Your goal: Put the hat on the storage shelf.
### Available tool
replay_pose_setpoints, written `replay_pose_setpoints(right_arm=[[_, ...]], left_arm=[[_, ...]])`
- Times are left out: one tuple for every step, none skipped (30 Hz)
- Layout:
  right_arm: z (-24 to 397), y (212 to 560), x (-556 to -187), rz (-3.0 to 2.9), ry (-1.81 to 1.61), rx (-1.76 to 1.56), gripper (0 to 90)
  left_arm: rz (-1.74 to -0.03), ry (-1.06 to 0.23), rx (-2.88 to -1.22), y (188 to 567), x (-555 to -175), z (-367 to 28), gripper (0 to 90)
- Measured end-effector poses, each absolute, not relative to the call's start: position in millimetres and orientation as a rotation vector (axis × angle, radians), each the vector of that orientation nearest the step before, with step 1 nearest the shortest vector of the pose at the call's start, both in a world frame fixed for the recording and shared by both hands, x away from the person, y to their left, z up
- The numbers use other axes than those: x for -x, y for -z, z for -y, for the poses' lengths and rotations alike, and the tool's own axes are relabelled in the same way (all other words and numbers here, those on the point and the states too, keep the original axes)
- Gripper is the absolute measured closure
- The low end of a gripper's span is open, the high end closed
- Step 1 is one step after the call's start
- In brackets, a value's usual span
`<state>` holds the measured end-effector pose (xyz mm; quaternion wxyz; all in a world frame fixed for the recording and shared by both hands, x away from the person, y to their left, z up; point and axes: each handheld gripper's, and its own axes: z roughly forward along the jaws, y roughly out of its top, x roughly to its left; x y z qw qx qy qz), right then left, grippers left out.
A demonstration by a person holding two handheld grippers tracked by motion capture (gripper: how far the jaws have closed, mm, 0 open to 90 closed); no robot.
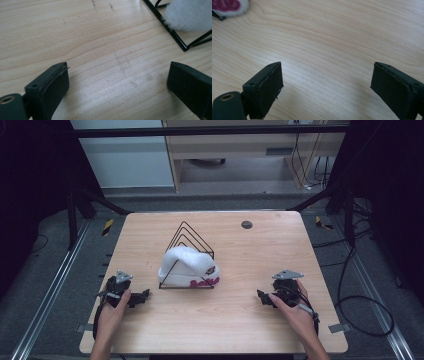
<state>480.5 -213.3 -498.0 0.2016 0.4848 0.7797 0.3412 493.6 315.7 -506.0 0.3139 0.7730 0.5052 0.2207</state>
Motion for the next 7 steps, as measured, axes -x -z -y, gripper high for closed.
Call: replay_pose_setpoints(right_arm=[[213,498,-481,-2.178,-0.953,-1.354,10.8],[213,504,-480,-2.173,-0.932,-1.358,10.8],[212,507,-480,-2.168,-0.923,-1.368,10.7],[212,510,-479,-2.159,-0.914,-1.364,9.3],[211,511,-478,-2.144,-0.93,-1.362,9.0],[212,512,-477,-2.135,-0.938,-1.36,9.0],[212,512,-477,-2.135,-0.938,-1.36,9.0]], left_arm=[[-1.322,-0.587,-2.03,507,-493,-316,2.5],[-1.323,-0.586,-2.027,507,-493,-316,2.2],[-1.325,-0.586,-2.025,507,-493,-316,2.2],[-1.327,-0.586,-2.026,507,-493,-317,2.2],[-1.326,-0.588,-2.026,508,-493,-317,2.1],[-1.326,-0.589,-2.026,508,-493,-316,2.0],[-1.326,-0.589,-2.026,508,-493,-316,2.0]])
